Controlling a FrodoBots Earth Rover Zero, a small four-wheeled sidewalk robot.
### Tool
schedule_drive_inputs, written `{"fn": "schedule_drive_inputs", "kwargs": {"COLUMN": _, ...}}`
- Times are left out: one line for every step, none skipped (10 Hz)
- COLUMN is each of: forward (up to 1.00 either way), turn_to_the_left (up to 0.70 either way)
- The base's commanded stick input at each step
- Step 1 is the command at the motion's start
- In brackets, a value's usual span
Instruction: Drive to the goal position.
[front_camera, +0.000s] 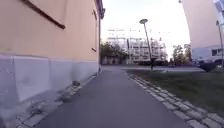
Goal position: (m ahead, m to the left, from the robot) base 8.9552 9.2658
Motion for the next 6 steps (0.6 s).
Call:
{"fn": "schedule_drive_inputs", "kwargs": {"forward": 0.5, "turn_to_the_left": 0.0}}
{"fn": "schedule_drive_inputs", "kwargs": {"forward": 0.5, "turn_to_the_left": 0.0}}
{"fn": "schedule_drive_inputs", "kwargs": {"forward": 0.5, "turn_to_the_left": 0.0}}
{"fn": "schedule_drive_inputs", "kwargs": {"forward": 0.5, "turn_to_the_left": 0.0}}
{"fn": "schedule_drive_inputs", "kwargs": {"forward": 0.5, "turn_to_the_left": 0.0}}
{"fn": "schedule_drive_inputs", "kwargs": {"forward": 0.5, "turn_to_the_left": 0.0}}
